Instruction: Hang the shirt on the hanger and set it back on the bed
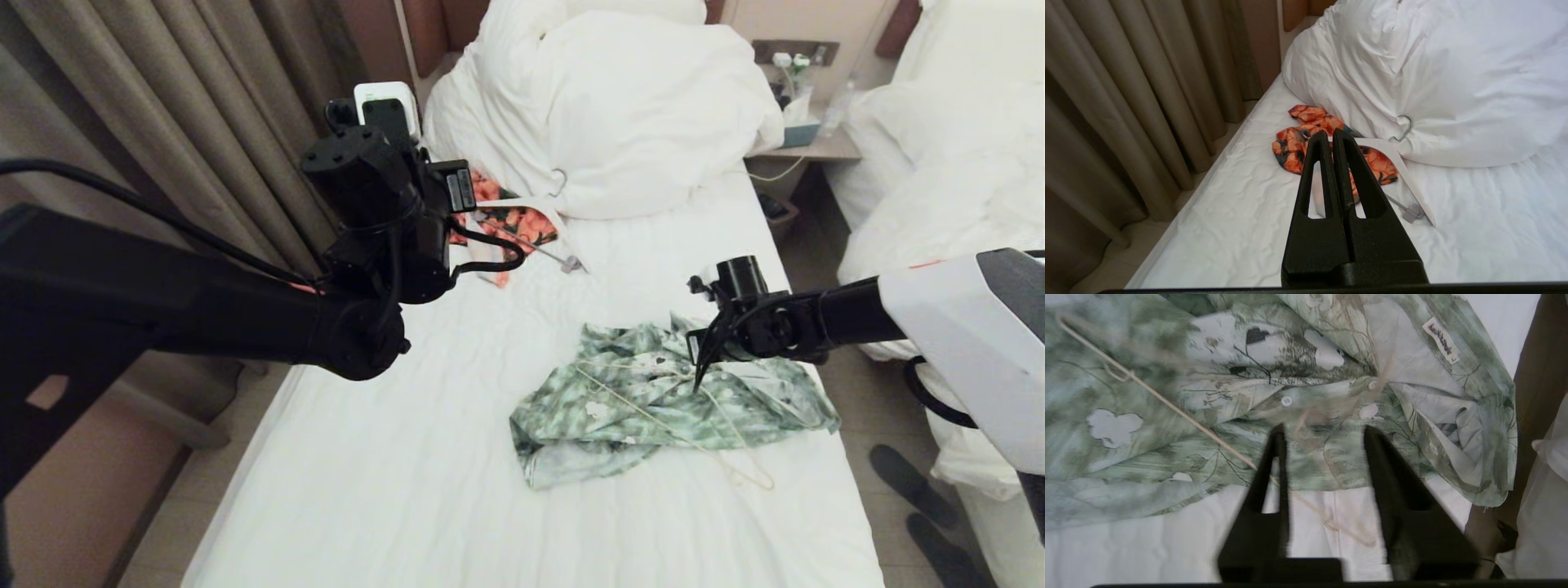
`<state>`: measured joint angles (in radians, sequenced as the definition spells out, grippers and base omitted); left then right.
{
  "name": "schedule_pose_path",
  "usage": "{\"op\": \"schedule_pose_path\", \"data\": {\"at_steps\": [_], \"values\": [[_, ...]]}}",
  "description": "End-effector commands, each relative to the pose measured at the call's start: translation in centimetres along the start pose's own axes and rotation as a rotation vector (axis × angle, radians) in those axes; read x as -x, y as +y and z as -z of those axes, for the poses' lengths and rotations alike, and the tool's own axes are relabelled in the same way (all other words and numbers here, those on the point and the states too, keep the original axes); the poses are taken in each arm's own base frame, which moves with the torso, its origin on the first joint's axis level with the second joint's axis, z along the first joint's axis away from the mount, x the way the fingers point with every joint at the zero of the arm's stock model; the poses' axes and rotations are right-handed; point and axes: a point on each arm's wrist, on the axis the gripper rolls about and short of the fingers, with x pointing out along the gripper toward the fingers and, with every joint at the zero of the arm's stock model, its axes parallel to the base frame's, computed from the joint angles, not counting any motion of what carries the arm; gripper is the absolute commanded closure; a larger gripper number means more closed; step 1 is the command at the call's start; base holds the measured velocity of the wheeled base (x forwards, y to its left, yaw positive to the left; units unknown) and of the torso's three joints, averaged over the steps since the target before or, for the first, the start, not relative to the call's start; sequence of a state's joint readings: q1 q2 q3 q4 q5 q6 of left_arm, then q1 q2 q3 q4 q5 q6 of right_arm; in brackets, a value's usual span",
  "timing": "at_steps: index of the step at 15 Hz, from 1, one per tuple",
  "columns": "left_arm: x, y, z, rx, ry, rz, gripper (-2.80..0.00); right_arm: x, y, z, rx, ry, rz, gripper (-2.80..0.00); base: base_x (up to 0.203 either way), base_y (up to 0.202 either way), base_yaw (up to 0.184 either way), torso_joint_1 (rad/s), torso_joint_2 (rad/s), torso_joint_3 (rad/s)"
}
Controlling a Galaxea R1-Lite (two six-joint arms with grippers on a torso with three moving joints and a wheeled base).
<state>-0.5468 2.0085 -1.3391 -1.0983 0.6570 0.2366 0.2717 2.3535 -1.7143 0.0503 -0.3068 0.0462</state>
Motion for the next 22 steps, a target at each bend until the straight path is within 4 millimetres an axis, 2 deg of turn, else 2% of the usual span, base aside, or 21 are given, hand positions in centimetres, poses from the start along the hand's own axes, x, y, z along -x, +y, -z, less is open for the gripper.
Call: {"op": "schedule_pose_path", "data": {"at_steps": [1,4,7,8,10,12,13,16,19,22], "values": [[0.1,0.1,-0.4,0.007,-0.009,-0.006,0.0,-0.4,0.1,0.5,0.005,0.015,0.016,-2.8,0.0,0.0,0.0,0.0,0.0,0.0],[0.5,0.3,-1.0,0.012,-0.013,-0.002,0.0,1.5,-0.4,0.7,0.013,0.026,0.038,-2.8,0.0,0.0,0.0,0.0,0.0,0.0],[1.3,1.1,-2.2,0.023,-0.026,-0.002,0.0,5.7,-0.5,0.9,0.023,0.018,0.039,-2.8,0.0,0.0,0.0,0.0,0.0,0.0],[1.7,1.5,-2.6,0.023,-0.027,-0.003,0.0,7.2,-0.6,1.3,0.021,0.023,0.041,0.0,0.0,0.0,0.0,0.0,0.0,0.0],[1.9,2.5,-3.3,0.017,-0.031,-0.011,0.0,10.5,-1.1,1.7,0.011,0.008,0.034,0.0,0.0,0.0,0.0,0.0,0.0,0.0],[2.2,3.2,-3.0,-0.007,-0.018,-0.018,0.0,13.6,-1.6,2.1,-0.005,-0.013,0.023,0.0,0.0,0.0,0.0,0.0,0.0,0.0],[2.5,4.0,-2.6,-0.031,0.001,-0.025,0.0,15.3,-1.9,2.4,-0.014,-0.026,0.014,0.0,0.0,0.0,0.0,0.0,0.0,0.0],[3.7,6.8,-2.9,-0.062,0.016,-0.042,0.0,20.2,-3.2,4.1,-0.038,-0.069,0.023,0.0,0.0,0.0,0.0,0.0,0.0,0.0],[6.1,9.5,-2.8,-0.098,0.049,-0.036,0.0,24.9,-5.3,6.5,-0.086,-0.128,0.063,0.0,0.0,0.0,0.0,0.0,0.0,0.0],[10.1,12.8,-5.6,-0.082,0.012,-0.058,0.0,30.1,-8.0,8.4,-0.149,-0.238,0.072,0.0,0.0,0.0,0.0,0.0,0.0,0.0]]}}
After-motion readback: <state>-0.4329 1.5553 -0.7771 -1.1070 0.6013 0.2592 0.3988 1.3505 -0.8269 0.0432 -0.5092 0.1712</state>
